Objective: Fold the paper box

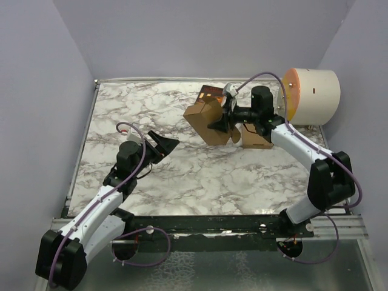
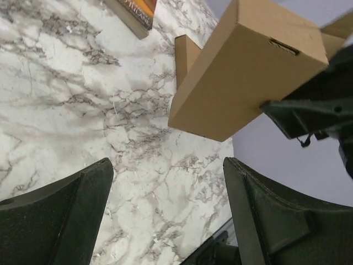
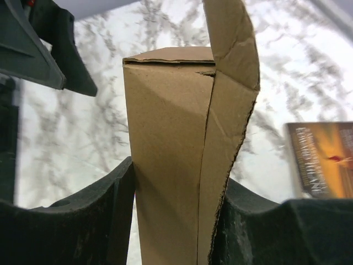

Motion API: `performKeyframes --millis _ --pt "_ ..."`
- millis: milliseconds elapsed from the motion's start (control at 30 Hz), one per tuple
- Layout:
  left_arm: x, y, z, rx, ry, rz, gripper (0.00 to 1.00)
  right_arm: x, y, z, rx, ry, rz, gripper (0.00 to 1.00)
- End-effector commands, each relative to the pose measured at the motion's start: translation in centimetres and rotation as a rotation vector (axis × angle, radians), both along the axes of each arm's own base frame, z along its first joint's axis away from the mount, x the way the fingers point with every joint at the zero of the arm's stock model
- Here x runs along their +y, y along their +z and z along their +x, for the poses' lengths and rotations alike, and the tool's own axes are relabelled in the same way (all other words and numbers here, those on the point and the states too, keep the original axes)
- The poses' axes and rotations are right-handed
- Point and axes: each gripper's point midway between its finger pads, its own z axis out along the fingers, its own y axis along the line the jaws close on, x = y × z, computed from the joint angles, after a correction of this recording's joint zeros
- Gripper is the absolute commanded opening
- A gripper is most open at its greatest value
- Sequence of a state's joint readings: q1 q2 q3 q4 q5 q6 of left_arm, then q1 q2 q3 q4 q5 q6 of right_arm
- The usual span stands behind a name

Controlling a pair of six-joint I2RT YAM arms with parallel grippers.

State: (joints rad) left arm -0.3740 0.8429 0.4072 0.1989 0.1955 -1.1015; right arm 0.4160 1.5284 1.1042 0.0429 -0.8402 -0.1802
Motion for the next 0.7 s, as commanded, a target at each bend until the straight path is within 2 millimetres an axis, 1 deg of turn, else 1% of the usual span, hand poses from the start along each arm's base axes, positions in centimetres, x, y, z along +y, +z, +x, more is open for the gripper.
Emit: performKeyframes --millis 0,133,200,400,533,667 --pt "0.0 2.4 0.2 -0.207 -0.057 0.085 0.84 0.1 0.0 -2.4 0.446 0.136 0.115 0.39" --pt "0.1 0.9 -0.1 -0.183 -0.070 0.123 0.84 0.5 -2.1 -3.5 0.712 0.192 0.141 0.38" --pt "0.3 0.0 -0.2 -0.159 -0.072 0.143 0.84 0.6 -3.5 -3.8 0.804 0.188 0.156 0.39" --pt "-0.2 -2.1 -0.7 -0.091 -0.101 0.135 0.84 0.9 -7.1 -3.4 0.956 0.150 0.168 0.39" --pt "-1.2 -3.3 -0.5 -0.032 -0.138 0.101 0.83 1.2 -10.1 -3.3 1.065 0.123 0.161 0.40" --pt "-2.0 -4.3 -0.2 0.025 -0.162 0.130 0.82 1.3 -12.3 -3.0 1.127 0.112 0.148 0.40"
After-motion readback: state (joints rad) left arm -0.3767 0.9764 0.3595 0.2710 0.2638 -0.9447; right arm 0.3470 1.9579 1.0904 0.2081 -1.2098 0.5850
